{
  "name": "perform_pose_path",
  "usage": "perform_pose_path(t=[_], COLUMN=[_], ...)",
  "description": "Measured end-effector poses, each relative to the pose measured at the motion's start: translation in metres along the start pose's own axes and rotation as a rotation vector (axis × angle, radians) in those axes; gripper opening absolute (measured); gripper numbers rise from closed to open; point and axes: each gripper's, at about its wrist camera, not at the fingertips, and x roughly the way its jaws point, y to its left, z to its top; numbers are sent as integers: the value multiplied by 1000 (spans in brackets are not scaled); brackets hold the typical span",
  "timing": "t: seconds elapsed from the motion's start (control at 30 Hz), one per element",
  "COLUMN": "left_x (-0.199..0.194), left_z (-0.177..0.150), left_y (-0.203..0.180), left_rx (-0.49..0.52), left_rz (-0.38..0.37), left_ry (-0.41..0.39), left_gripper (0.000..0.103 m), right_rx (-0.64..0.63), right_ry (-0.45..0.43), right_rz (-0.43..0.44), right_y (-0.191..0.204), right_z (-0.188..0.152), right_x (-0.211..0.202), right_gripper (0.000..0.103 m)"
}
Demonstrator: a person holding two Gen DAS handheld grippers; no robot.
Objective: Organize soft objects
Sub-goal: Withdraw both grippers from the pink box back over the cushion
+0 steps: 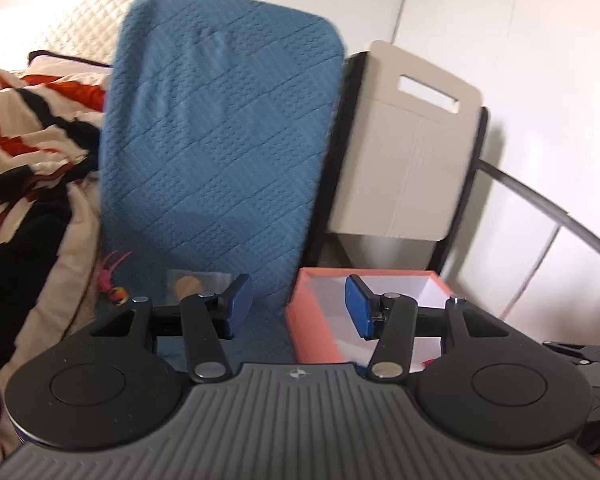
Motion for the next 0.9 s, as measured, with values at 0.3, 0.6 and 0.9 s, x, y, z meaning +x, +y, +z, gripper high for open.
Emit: perform_pose_path(t=[0.3, 0.6, 0.9], left_x=[-1, 2, 3], left_z=[-31, -60, -80], left_y=[54, 93, 108], left_rx=[-42, -64, -76], left_rz=[86, 122, 121], left_ry=[7, 36, 32], left_gripper=[57, 57, 57], right_rx=[-17, -27, -10], right_ry=[43, 95, 88], right_rz=[31, 68, 56], right_y=[34, 51, 57], right_z=[-28, -52, -65], right_x=[29, 57, 69], right_gripper=[52, 52, 52])
